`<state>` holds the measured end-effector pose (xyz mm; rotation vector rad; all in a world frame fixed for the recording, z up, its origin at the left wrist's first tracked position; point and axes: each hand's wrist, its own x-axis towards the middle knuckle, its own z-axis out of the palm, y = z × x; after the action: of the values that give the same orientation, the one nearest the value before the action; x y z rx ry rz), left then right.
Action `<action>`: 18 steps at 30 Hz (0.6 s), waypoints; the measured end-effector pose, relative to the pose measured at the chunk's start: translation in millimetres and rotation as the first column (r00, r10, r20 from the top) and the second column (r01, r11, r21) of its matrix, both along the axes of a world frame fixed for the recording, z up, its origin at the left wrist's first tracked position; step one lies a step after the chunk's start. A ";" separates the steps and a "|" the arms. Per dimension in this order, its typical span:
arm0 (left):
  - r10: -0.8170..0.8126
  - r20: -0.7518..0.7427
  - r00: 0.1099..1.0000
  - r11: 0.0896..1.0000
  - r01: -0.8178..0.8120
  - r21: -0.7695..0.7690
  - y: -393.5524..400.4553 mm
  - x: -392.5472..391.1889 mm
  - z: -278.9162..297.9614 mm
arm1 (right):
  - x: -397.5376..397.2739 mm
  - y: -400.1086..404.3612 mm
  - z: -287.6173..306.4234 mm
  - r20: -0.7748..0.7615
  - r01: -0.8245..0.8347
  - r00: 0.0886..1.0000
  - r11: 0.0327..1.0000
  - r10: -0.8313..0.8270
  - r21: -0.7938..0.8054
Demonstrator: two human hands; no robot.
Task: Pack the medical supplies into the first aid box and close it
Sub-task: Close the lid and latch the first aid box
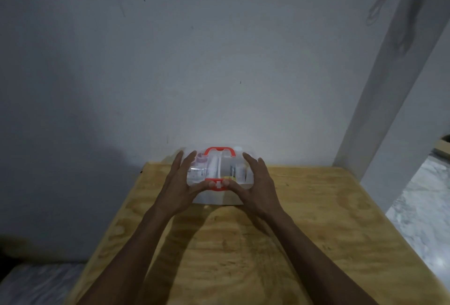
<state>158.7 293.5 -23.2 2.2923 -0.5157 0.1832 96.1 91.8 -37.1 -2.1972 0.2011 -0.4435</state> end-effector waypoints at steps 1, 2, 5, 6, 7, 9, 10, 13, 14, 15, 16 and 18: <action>-0.003 0.000 1.000 1.000 0.003 -0.007 -1.0 3.5 0.3 | 4.3 -1.4 0.1 -0.002 -0.001 1.000 1.000 0.001 -0.001; -0.004 -0.001 1.000 1.000 0.004 -0.015 -2.3 7.3 1.0 | 8.6 -2.7 0.5 -0.006 0.001 1.000 1.000 -0.001 0.000; -0.015 -0.009 1.000 1.000 0.015 -0.024 -6.6 17.6 5.7 | 22.9 -6.9 1.2 -0.015 0.007 1.000 1.000 -0.007 0.001; -0.020 -0.013 1.000 0.999 0.020 -0.025 -8.1 21.4 6.4 | 27.3 -8.4 1.1 -0.013 0.006 1.000 1.000 -0.006 -0.003; -0.022 -0.016 1.000 0.999 0.022 -0.025 -9.6 24.5 7.0 | 31.3 -10.0 0.9 -0.012 0.004 1.000 1.000 -0.004 -0.007; -0.013 -0.015 1.000 1.000 0.013 -0.023 -11.6 30.4 6.8 | 37.3 -12.8 1.6 -0.004 0.000 1.000 1.000 0.000 -0.015; -0.009 -0.014 1.000 1.000 0.009 -0.023 -12.2 32.7 7.1 | 39.2 -13.9 2.2 0.001 -0.004 1.000 1.000 0.004 -0.017; -0.007 -0.025 1.000 1.000 0.006 -0.027 -13.7 38.7 7.1 | 43.5 -16.4 4.0 0.005 -0.017 1.000 1.000 0.017 -0.014; -0.008 -0.031 0.999 0.999 0.007 -0.033 -14.0 39.9 6.9 | 44.8 -17.0 4.0 0.006 -0.018 1.000 1.000 0.018 -0.014; -0.010 -0.036 0.999 0.999 0.008 -0.038 -14.2 40.8 6.5 | 46.0 -17.5 3.3 0.007 -0.018 1.000 1.000 0.018 -0.017; -0.010 -0.034 0.999 0.999 0.008 -0.042 -14.7 41.2 6.6 | 47.0 -17.7 2.4 0.006 -0.018 1.000 1.000 0.018 -0.018; -0.003 -0.021 1.000 0.999 0.002 -0.042 -15.9 40.3 6.9 | 48.1 -17.8 1.1 0.004 -0.016 1.000 1.000 0.016 -0.011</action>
<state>199.0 277.6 -16.3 2.2506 -0.4996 0.1668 144.3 74.0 -36.0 -2.2072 0.1796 -0.4414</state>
